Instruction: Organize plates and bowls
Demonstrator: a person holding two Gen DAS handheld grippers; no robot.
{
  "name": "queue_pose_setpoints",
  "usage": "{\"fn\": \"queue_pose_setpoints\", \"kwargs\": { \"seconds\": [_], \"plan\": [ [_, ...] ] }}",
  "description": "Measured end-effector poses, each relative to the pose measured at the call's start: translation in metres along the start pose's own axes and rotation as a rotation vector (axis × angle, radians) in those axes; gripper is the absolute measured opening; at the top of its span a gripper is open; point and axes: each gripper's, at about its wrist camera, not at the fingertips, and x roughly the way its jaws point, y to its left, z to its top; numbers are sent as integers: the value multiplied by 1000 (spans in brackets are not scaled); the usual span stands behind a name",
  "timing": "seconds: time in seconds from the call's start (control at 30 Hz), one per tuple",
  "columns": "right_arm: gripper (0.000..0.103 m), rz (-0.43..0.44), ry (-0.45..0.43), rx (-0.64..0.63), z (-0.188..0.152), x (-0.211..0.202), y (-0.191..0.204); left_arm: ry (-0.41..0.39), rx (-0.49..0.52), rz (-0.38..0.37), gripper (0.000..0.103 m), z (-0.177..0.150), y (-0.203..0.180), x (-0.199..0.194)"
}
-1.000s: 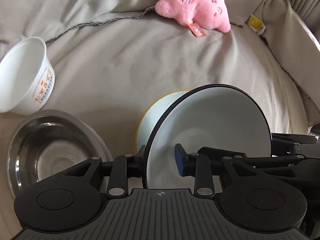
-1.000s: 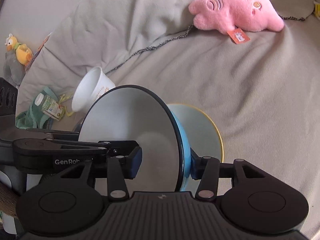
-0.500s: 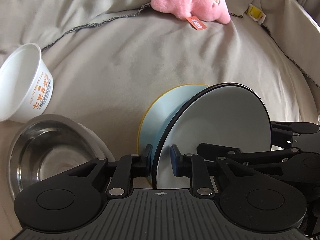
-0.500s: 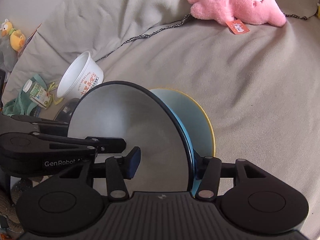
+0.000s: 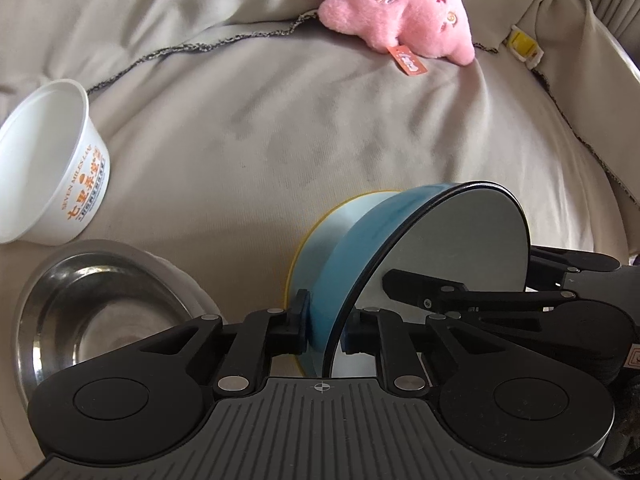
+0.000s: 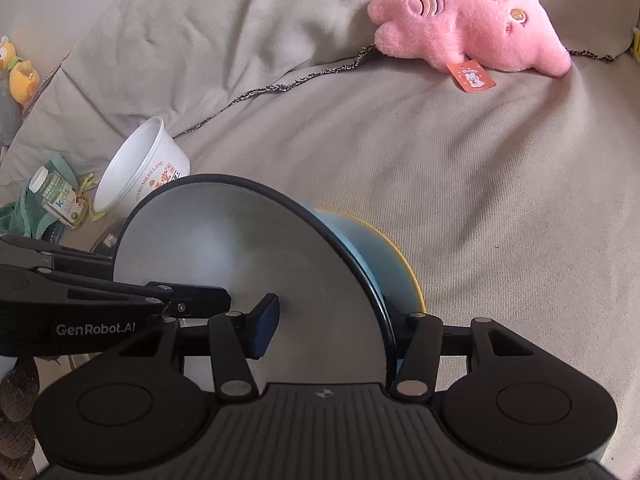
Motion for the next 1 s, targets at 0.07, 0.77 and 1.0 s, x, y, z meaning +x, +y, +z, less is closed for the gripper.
{"fn": "queue_pose_setpoints", "kwargs": {
  "seconds": [0.07, 0.77, 1.0],
  "plan": [
    [52, 18, 4, 12, 2, 2, -2, 13, 11, -5, 17, -2, 0, -1],
    [53, -51, -18, -94, -7, -24, 6, -76, 169, 108, 18, -6, -10, -17],
    [74, -63, -125, -86, -15, -59, 0, -88, 181, 108, 27, -5, -9, -6]
  ]
}}
